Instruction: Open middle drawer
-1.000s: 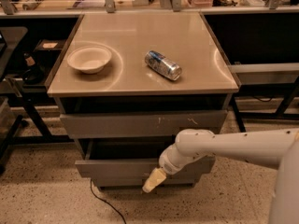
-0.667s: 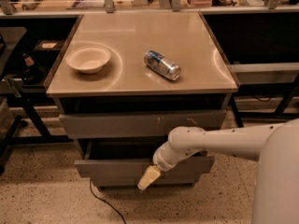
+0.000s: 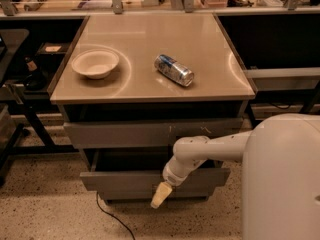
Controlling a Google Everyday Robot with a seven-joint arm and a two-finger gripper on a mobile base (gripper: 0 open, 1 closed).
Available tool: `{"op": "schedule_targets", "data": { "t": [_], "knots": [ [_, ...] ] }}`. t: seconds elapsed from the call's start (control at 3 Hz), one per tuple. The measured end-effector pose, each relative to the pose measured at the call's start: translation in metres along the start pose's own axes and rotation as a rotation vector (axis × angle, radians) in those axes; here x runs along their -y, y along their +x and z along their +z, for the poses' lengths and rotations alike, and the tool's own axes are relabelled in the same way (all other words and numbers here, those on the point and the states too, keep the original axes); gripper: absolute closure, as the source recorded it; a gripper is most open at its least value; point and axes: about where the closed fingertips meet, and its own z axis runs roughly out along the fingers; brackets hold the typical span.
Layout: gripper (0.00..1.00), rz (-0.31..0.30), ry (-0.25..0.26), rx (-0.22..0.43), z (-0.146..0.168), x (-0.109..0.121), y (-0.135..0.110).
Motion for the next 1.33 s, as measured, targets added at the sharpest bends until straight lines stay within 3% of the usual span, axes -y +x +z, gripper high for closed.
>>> {"op": "schedule_targets", "data": {
  "t": [0.33,1.33],
  "knots": [
    [0.0,0.0,0.0,0.0,-0.001,0.0,0.0],
    [0.0,0.084,-0.041,-0.111,-0.033,-0.027,0.091]
  ]
}}
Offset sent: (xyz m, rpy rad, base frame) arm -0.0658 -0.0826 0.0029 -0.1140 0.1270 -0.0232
